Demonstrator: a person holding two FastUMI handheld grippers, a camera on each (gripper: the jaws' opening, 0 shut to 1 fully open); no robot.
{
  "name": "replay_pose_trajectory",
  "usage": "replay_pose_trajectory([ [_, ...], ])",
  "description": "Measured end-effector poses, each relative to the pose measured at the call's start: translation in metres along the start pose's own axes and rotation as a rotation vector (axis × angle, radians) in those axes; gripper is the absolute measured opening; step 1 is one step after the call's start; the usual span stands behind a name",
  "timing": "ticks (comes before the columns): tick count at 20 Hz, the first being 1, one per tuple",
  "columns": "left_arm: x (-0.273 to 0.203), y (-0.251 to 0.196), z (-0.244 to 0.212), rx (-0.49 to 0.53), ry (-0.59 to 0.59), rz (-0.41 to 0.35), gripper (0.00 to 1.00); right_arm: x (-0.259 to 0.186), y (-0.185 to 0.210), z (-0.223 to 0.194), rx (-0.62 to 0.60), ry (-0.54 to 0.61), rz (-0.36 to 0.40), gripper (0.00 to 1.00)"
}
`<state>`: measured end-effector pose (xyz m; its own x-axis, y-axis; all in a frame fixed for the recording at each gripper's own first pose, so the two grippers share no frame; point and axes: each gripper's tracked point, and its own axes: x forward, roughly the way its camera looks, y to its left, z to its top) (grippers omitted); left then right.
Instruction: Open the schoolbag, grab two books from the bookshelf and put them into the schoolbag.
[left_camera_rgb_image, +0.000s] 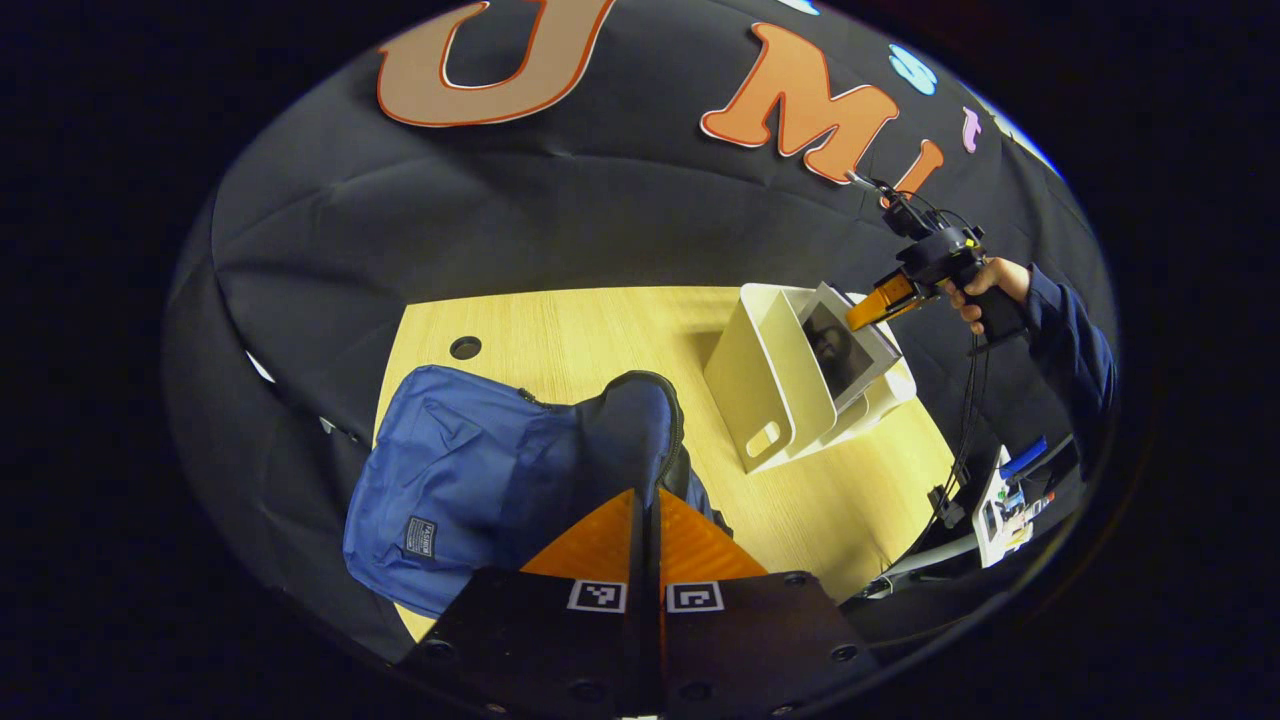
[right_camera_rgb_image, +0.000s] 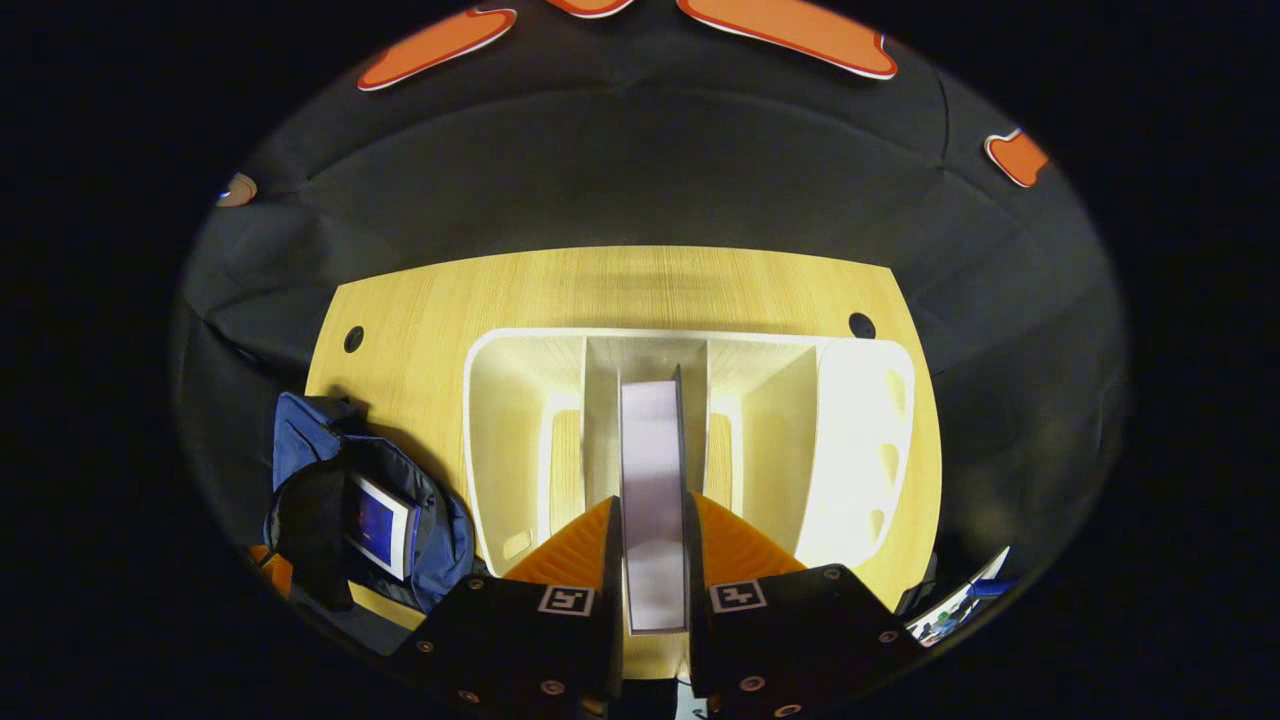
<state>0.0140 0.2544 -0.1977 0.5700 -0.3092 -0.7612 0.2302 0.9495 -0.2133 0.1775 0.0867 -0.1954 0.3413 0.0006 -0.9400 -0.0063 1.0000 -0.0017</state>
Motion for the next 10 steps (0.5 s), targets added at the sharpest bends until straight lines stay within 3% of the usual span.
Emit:
replay_pose_trajectory([
  [10, 0.005, -0.006, -0.003, 0.004, 0.006, -0.017, 0.01, -0.069, -0.015, 0.011, -0.020, -0.050, 0.050, 0.23],
])
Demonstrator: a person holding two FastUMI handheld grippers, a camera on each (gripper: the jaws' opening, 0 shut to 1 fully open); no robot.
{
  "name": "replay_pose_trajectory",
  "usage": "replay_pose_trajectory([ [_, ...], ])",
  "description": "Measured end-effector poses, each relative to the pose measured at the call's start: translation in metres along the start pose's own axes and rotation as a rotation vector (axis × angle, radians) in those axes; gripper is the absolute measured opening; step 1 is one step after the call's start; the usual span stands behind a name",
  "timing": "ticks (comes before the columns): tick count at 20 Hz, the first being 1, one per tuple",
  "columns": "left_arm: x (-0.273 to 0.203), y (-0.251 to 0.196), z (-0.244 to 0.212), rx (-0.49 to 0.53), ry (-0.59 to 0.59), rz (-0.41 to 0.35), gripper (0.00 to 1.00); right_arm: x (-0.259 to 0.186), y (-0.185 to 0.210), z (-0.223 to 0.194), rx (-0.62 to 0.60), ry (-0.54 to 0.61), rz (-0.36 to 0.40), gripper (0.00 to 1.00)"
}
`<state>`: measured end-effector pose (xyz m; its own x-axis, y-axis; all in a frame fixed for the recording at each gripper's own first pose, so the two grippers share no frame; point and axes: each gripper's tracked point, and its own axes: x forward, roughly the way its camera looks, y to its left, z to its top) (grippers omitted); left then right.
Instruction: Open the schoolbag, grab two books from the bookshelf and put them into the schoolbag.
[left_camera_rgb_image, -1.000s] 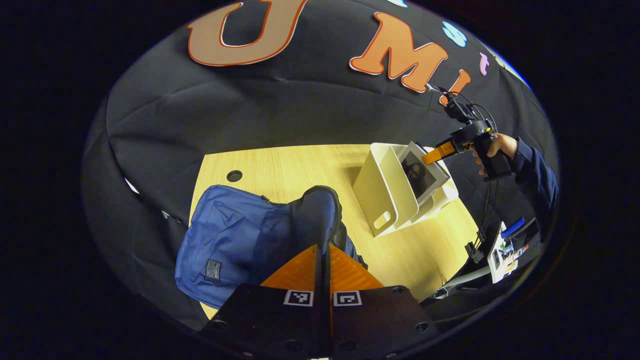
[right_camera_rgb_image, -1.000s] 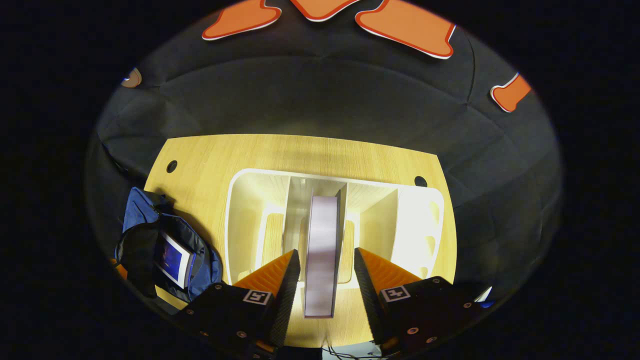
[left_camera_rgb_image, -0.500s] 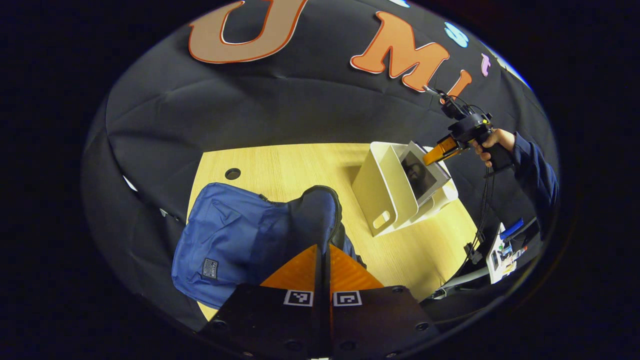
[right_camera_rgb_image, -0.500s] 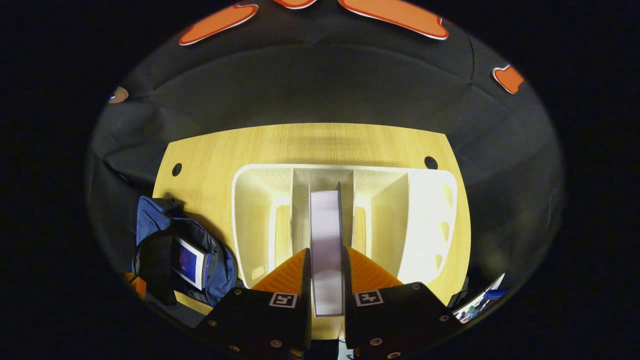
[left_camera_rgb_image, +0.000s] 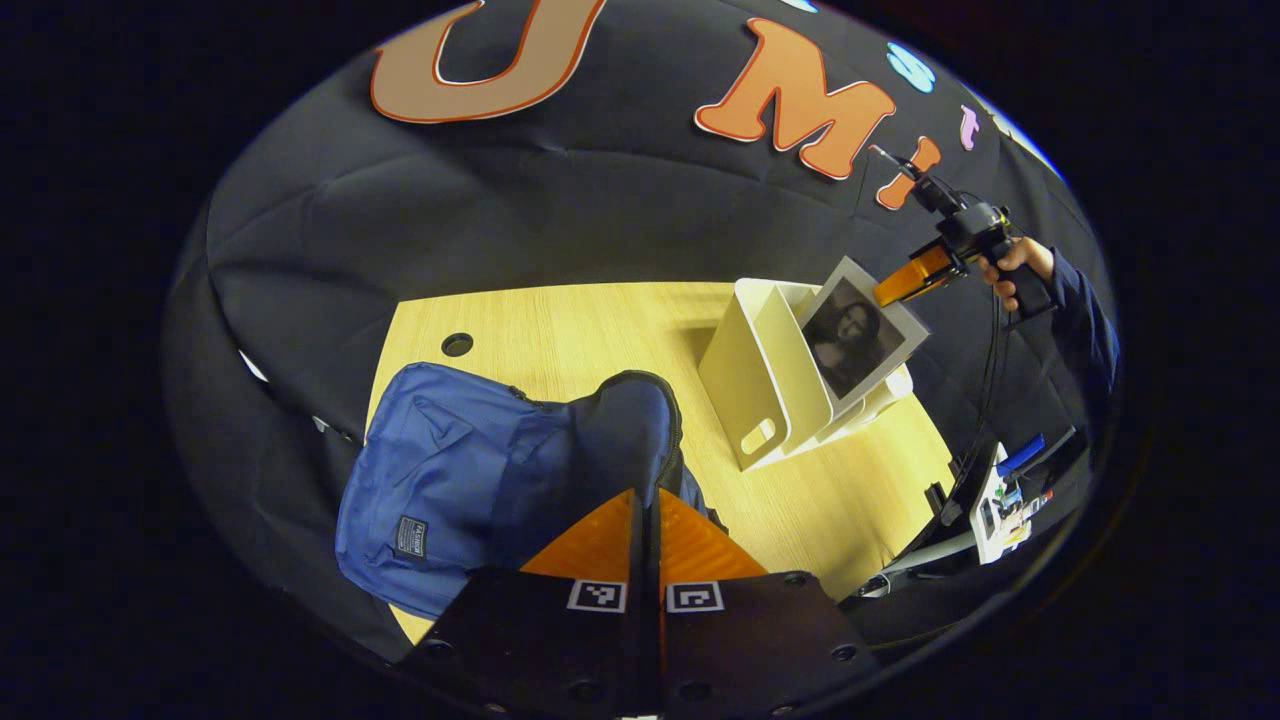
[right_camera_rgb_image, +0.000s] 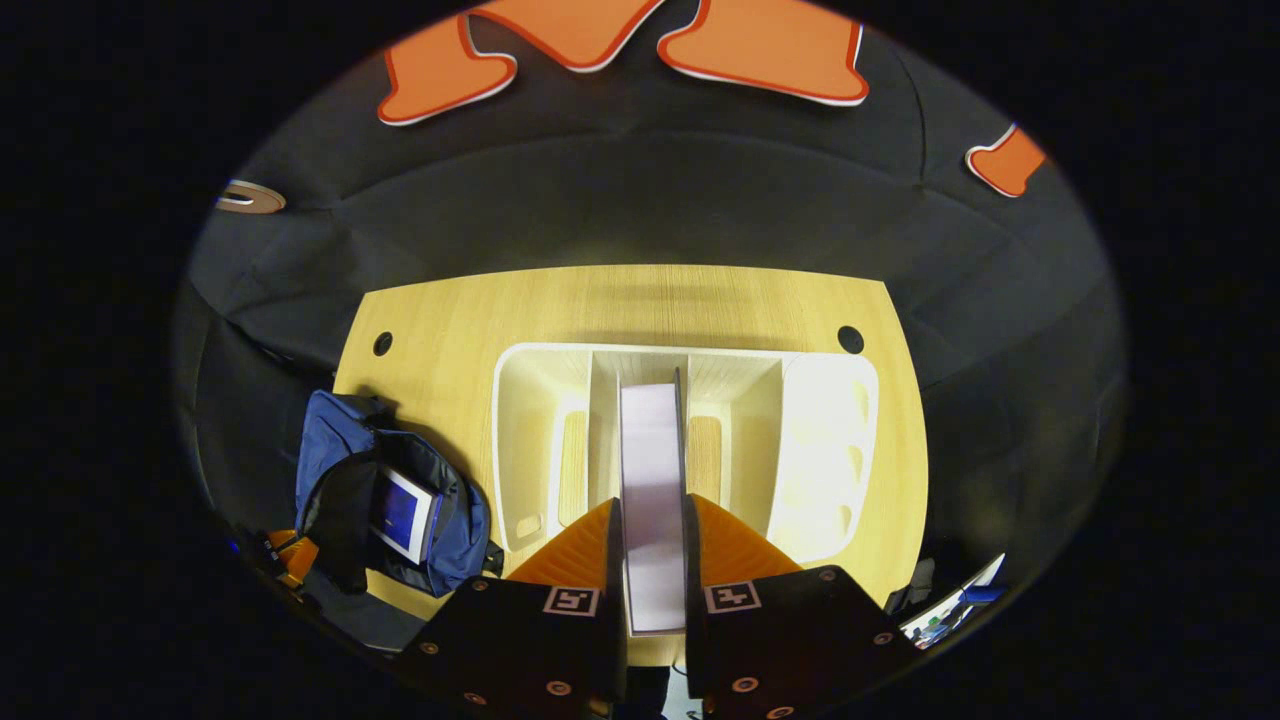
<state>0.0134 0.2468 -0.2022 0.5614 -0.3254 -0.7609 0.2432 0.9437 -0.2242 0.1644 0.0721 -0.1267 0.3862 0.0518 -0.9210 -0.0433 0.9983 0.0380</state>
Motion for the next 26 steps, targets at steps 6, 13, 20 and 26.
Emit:
replay_pose_trajectory([
  [6, -0.001, 0.001, -0.001, 0.008, -0.003, 0.003, 0.01, -0.053, -0.004, 0.005, 0.008, -0.062, 0.056, 0.24],
  [13, -0.003, 0.002, 0.000, 0.016, -0.003, 0.007, 0.01, -0.105, -0.009, -0.002, 0.047, -0.135, 0.138, 0.24],
  [20, -0.001, -0.002, 0.008, 0.023, -0.007, 0.021, 0.01, -0.114, 0.024, -0.021, 0.196, -0.162, 0.402, 0.24],
  [26, -0.009, 0.001, 0.015, 0.054, -0.010, 0.052, 0.01, -0.093, 0.052, -0.055, 0.285, -0.151, 0.558, 0.23],
])
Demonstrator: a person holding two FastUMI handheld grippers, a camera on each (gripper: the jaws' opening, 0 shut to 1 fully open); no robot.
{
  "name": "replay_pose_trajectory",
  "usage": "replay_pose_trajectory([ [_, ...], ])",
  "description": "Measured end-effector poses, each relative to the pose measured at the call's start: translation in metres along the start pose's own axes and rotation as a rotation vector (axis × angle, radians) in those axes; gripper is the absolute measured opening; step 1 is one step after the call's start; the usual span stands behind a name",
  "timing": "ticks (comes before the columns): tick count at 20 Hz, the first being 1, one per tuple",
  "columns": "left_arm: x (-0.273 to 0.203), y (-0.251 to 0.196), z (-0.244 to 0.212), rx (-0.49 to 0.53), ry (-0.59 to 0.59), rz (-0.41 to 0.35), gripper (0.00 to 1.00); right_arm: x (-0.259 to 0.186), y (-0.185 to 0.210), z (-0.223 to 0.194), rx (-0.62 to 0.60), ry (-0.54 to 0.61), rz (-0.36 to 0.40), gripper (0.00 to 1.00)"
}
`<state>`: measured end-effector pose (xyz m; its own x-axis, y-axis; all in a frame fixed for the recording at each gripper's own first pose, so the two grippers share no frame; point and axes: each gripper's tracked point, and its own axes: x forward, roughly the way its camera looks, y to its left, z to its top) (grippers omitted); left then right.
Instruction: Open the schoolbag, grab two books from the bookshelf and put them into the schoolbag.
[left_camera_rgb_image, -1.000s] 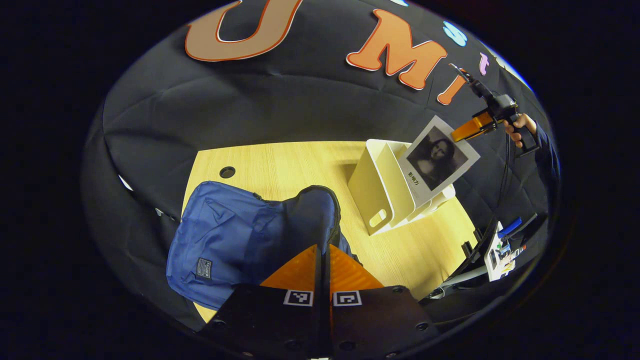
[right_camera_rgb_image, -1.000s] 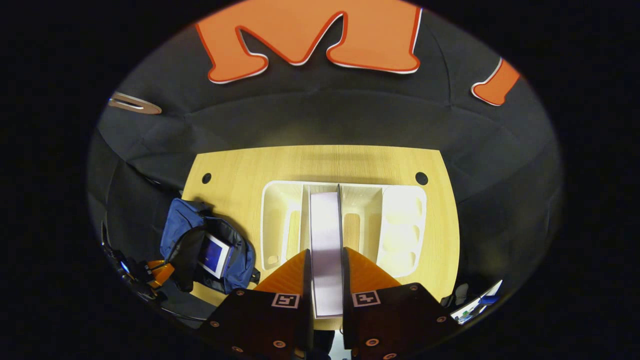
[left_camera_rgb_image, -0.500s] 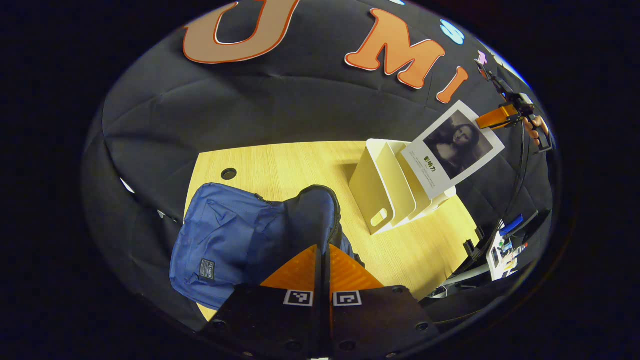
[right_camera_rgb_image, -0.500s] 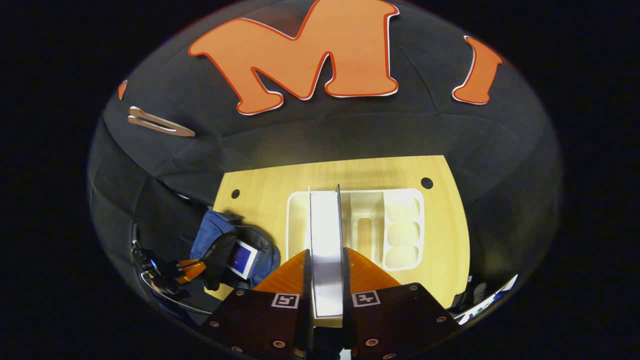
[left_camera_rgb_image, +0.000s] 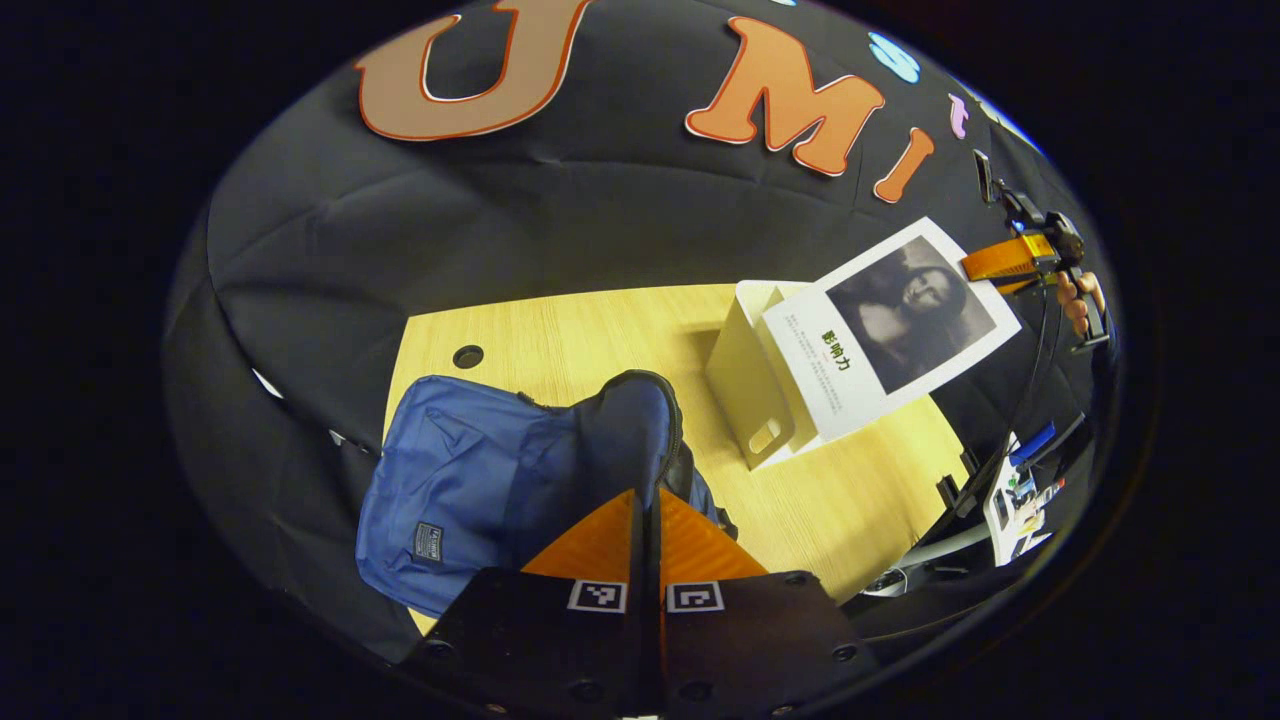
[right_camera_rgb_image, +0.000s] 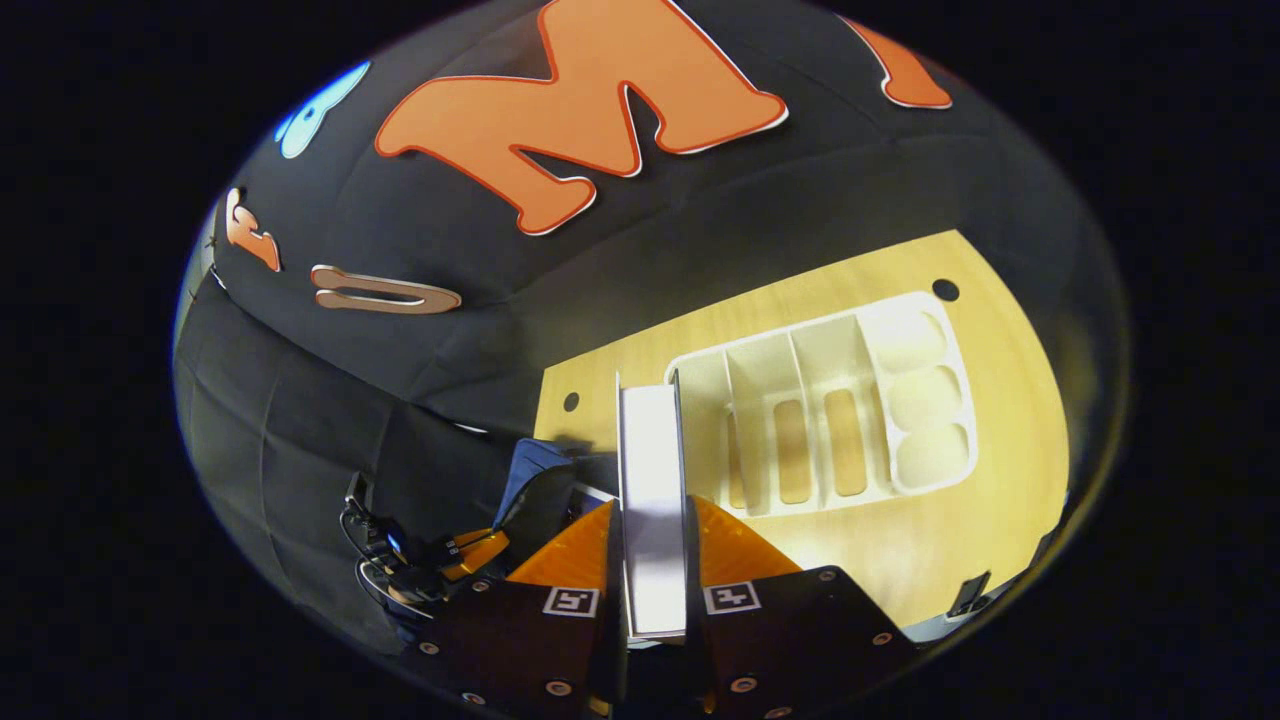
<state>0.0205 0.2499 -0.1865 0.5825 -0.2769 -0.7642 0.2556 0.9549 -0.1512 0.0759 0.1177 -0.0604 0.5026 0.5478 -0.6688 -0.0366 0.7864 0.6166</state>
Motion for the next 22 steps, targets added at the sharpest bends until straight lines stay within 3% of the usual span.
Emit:
replay_pose_trajectory([
  [7, -0.005, 0.000, -0.002, 0.004, -0.006, 0.011, 0.01, 0.046, 0.007, -0.052, 0.126, 0.040, 0.130, 0.23],
  [12, -0.002, -0.001, -0.003, -0.002, -0.001, 0.003, 0.01, 0.077, 0.020, -0.073, 0.284, -0.035, 0.220, 0.23],
  [20, -0.001, 0.001, -0.006, 0.004, 0.009, -0.018, 0.00, 0.134, 0.041, -0.125, 0.316, 0.013, 0.218, 0.22],
  [21, -0.001, 0.002, -0.004, 0.004, 0.007, -0.017, 0.05, 0.141, 0.043, -0.129, 0.314, 0.007, 0.216, 0.22],
  [22, -0.001, 0.004, -0.004, 0.004, 0.004, -0.013, 0.01, 0.149, 0.048, -0.135, 0.304, 0.008, 0.216, 0.22],
])
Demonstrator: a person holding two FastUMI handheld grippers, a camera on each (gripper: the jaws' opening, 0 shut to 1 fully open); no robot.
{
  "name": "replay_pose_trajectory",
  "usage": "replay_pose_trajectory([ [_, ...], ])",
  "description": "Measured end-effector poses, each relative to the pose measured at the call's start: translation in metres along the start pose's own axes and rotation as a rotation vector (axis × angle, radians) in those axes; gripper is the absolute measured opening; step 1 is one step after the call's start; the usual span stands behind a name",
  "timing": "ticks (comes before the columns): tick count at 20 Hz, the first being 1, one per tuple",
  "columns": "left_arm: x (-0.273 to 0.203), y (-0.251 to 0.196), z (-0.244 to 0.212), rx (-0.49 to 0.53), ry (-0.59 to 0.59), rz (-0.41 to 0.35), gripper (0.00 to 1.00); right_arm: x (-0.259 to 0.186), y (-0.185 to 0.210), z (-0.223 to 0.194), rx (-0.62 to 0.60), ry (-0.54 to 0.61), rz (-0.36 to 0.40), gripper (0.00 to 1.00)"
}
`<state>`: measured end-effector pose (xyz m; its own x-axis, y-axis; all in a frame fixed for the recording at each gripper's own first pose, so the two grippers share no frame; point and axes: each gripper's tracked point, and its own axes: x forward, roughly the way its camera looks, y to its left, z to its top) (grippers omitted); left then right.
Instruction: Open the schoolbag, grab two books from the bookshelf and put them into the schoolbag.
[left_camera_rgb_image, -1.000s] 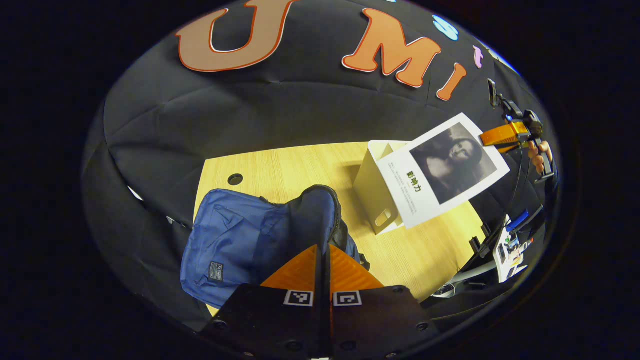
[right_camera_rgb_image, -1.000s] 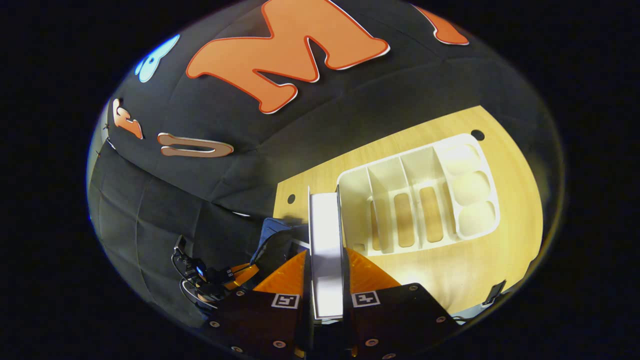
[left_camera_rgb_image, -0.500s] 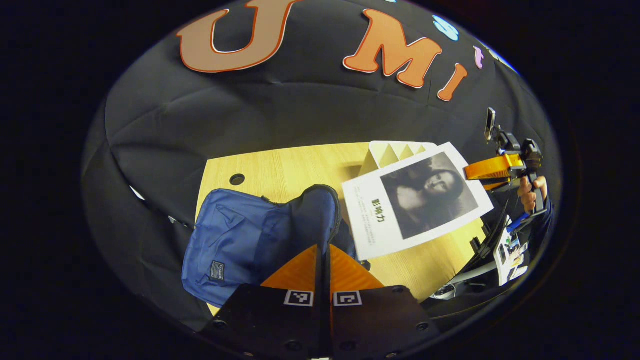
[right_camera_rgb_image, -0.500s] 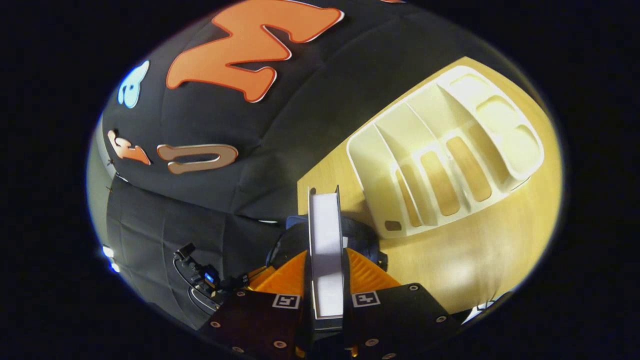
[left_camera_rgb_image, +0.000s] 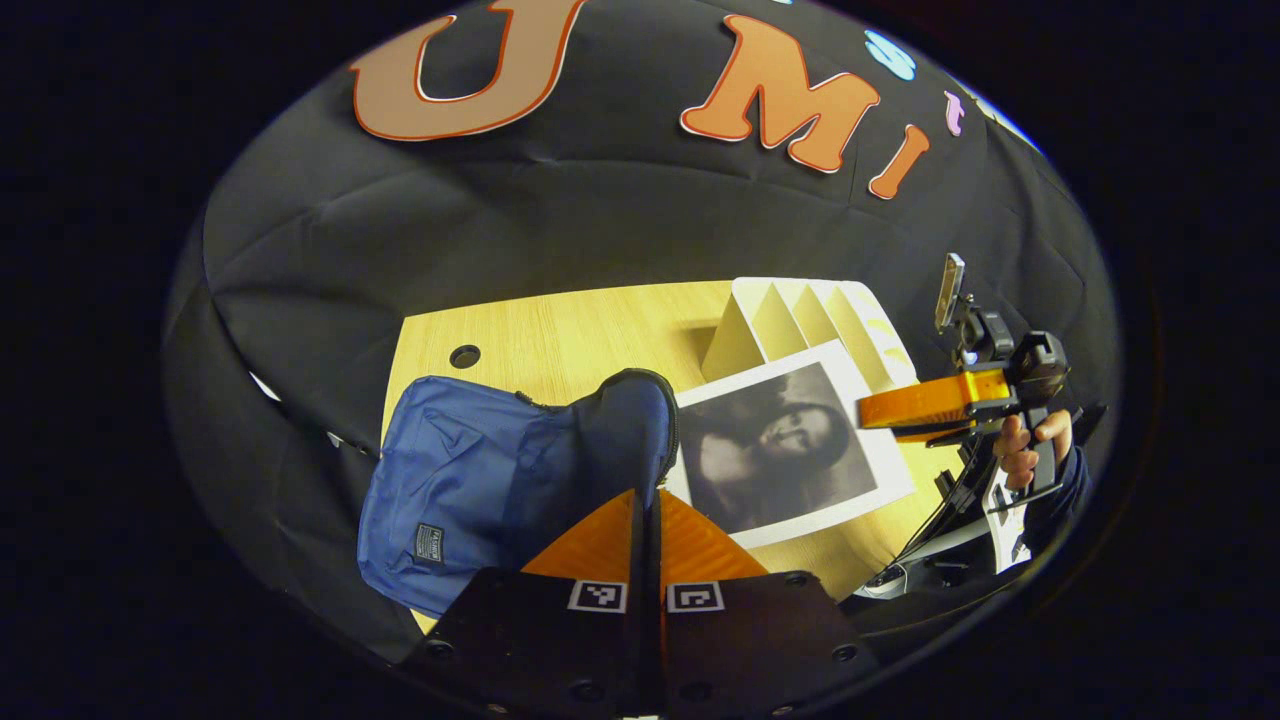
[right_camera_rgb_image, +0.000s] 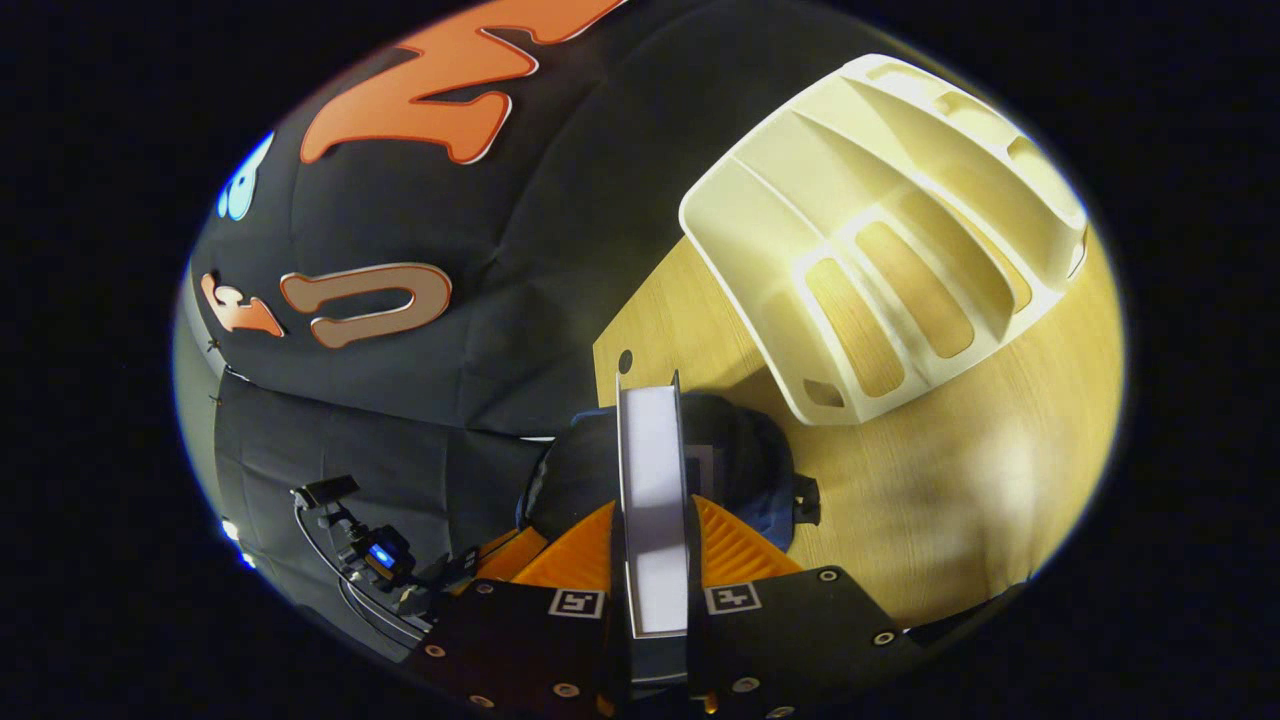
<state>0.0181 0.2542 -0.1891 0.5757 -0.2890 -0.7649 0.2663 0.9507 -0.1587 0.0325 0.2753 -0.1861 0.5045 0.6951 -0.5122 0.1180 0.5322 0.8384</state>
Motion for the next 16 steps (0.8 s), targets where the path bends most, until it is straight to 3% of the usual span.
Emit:
replay_pose_trajectory([
  [16, -0.013, -0.017, 0.003, 0.058, 0.002, -0.040, 0.00, 0.108, 0.024, -0.066, 0.022, -0.043, 0.043, 0.22],
])
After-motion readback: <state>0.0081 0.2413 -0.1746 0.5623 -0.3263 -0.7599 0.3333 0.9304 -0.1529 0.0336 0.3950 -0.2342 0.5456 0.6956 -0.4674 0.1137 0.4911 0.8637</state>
